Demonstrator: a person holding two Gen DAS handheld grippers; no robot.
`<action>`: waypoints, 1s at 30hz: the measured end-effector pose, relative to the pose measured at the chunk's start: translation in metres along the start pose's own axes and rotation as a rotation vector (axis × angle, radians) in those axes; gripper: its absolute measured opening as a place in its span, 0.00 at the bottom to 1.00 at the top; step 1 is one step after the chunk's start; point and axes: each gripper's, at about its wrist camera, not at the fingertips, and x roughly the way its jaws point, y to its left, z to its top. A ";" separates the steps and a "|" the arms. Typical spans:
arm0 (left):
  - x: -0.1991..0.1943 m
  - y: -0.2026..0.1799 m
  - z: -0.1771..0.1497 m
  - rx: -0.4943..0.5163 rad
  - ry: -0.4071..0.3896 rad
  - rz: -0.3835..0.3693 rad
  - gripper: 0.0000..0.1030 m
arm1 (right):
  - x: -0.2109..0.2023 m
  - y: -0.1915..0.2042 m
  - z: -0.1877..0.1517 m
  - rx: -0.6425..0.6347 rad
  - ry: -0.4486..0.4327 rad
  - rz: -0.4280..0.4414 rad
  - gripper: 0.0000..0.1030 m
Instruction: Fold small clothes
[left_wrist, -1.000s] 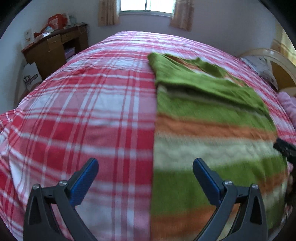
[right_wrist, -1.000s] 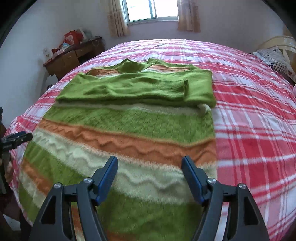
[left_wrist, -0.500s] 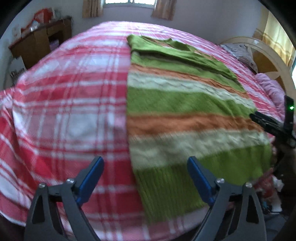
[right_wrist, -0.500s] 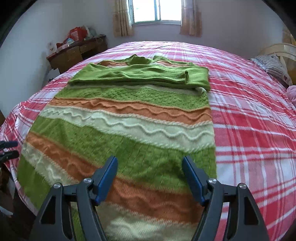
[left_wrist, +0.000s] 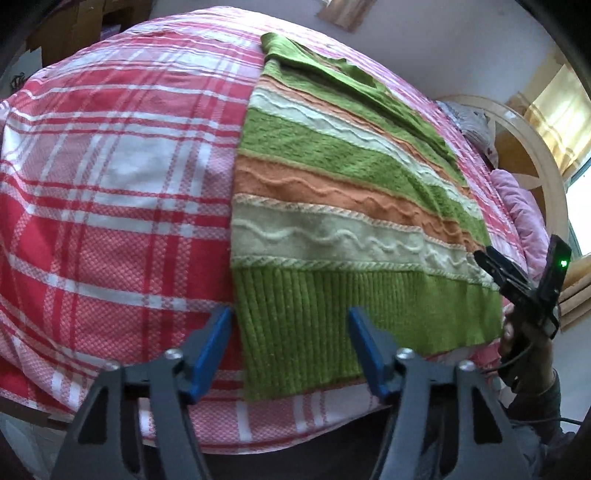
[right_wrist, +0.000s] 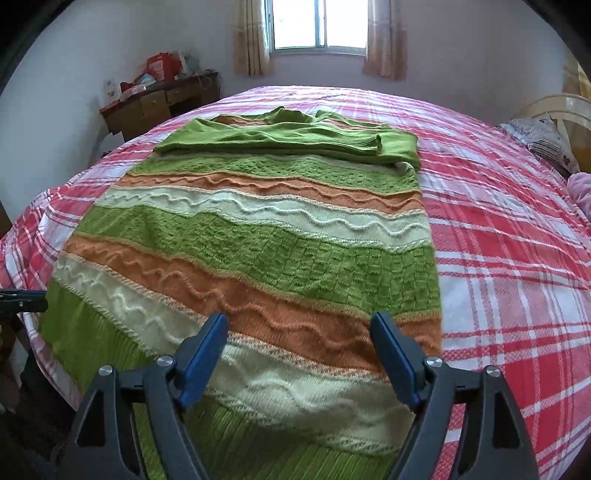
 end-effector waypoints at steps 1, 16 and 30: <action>-0.001 0.000 -0.001 0.007 -0.003 0.006 0.33 | -0.002 0.000 -0.001 0.002 0.001 0.004 0.78; -0.012 0.002 -0.005 0.047 -0.043 -0.042 0.05 | -0.069 -0.042 -0.040 0.182 0.020 0.016 0.78; -0.007 0.004 -0.006 0.030 -0.036 -0.014 0.11 | -0.070 -0.032 -0.070 0.193 0.103 0.103 0.55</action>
